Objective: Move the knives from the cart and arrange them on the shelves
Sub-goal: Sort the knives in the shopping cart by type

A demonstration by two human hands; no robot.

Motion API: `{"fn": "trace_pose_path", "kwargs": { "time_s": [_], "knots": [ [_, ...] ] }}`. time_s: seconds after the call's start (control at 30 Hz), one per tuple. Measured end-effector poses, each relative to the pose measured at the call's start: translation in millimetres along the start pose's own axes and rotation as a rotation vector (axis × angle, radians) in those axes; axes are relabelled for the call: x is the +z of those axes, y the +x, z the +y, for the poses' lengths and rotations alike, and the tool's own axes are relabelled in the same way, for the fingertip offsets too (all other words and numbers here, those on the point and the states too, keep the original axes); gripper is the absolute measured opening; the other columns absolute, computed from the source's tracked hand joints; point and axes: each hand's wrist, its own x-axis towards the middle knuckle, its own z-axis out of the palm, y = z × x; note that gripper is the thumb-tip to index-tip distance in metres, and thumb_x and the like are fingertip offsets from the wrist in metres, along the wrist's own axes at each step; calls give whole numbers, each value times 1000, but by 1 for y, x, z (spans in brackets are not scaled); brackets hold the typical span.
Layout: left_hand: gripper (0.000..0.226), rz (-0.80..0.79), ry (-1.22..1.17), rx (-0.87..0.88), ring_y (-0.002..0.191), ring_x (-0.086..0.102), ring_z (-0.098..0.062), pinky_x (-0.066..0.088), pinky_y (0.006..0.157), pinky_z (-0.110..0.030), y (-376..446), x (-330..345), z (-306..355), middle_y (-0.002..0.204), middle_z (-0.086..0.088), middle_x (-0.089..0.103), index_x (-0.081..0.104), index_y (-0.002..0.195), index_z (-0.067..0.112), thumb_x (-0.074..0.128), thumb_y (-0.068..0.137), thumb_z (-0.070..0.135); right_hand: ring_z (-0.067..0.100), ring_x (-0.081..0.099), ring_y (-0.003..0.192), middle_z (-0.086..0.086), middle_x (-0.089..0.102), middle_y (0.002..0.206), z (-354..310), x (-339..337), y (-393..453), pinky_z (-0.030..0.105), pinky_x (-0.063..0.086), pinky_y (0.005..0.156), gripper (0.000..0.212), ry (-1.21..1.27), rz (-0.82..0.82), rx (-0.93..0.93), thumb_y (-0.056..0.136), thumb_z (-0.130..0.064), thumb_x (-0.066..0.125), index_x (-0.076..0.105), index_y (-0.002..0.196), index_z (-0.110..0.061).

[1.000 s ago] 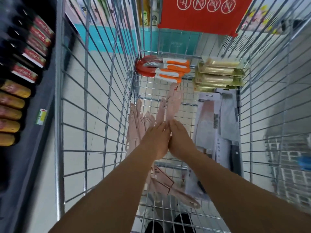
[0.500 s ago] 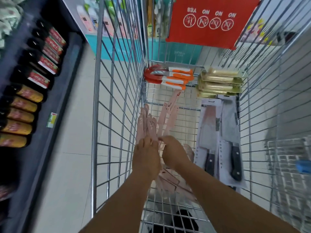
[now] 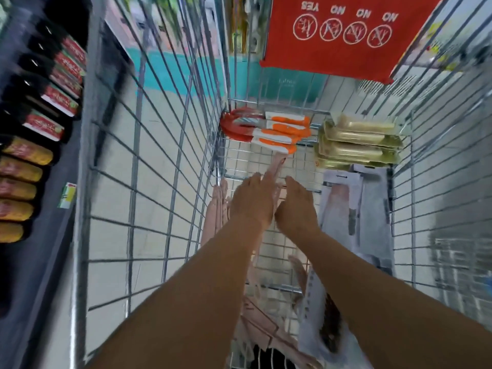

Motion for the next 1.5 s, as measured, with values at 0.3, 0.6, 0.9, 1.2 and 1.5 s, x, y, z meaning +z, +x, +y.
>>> {"fn": "trace_pose_path", "kwargs": {
  "time_s": [0.3, 0.6, 0.9, 1.2, 1.5],
  "knots": [
    [40, 112, -56, 54, 107, 55, -24, 43, 92, -37, 32, 17, 1, 117, 0, 61, 46, 135, 30, 49, 95, 24, 16, 60, 101, -5, 62, 109, 0, -10, 38, 29, 46, 87, 38, 368, -90, 63, 86, -2, 47, 58, 120, -17],
    [9, -40, -560, -275, 85, 61, -25, 47, 70, -33, 36, 0, 17, 90, -2, 65, 58, 100, 21, 54, 93, 22, 27, 58, 69, 21, 70, 80, -4, -25, 52, 42, 55, 69, 22, 589, -125, 410, 81, -1, 52, 74, 76, -5],
    [11, -132, -671, -406, 82, 58, -17, 40, 61, -20, 4, -9, 16, 91, 5, 63, 60, 91, 21, 61, 85, 12, 36, 71, 81, 23, 71, 82, 0, -18, 10, 50, 57, 80, 21, 676, -205, 479, 88, -4, 58, 67, 68, -7],
    [16, -98, -589, -451, 70, 54, -10, 36, 53, -15, -87, -8, -6, 80, 8, 58, 61, 92, 19, 50, 94, 8, 29, 70, 74, 16, 71, 80, -15, 3, -59, 41, 60, 75, 16, 705, -398, 500, 90, -6, 61, 68, 75, -7],
    [17, 49, -478, -606, 75, 54, -20, 40, 61, -31, -159, -14, -29, 86, 2, 61, 59, 95, 18, 43, 93, 13, 25, 63, 72, 13, 68, 77, -57, 32, -114, 28, 49, 64, 18, 423, -431, 181, 91, -11, 55, 72, 86, -5]
  ]
}}
